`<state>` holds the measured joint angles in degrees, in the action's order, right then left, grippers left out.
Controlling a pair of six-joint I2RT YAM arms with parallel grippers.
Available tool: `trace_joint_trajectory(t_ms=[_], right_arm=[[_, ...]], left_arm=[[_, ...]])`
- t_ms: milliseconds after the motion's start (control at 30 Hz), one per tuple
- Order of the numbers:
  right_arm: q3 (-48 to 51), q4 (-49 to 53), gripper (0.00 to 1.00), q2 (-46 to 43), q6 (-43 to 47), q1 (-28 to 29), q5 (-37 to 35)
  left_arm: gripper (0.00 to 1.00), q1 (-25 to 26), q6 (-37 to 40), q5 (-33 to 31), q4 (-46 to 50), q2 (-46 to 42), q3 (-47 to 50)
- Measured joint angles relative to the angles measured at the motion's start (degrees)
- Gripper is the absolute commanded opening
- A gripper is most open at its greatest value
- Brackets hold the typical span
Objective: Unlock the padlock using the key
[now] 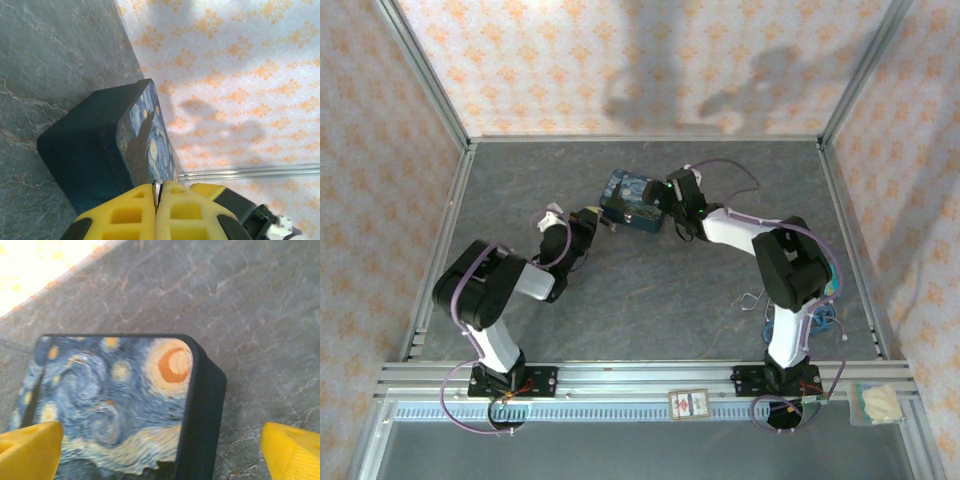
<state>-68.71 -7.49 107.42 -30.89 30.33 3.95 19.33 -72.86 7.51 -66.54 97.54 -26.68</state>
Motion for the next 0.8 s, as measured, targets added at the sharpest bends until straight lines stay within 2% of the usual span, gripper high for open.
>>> trace_joint_trajectory(t_ms=[167, 433, 633, 800], right_arm=[[0.55, 0.39, 1.0, -7.41, 4.81, 0.0, -3.04], [7.5, 2.05, 1.0, -15.67, 11.74, 0.0, -12.66], [11.65, 3.41, 1.0, -16.41, 13.44, 0.0, -16.15], [12.59, 3.5, 1.0, -16.79, 13.86, 0.0, -17.29]], left_arm=[[0.0, -2.99, 6.16, 5.53, 15.19, -8.0, 0.81], [0.0, -3.65, 20.33, 5.79, 44.54, -21.09, -0.52], [0.0, -4.83, 25.27, 5.73, 53.94, -19.06, -0.83], [0.0, -4.85, 26.32, 5.42, 52.92, -16.33, -1.38]])
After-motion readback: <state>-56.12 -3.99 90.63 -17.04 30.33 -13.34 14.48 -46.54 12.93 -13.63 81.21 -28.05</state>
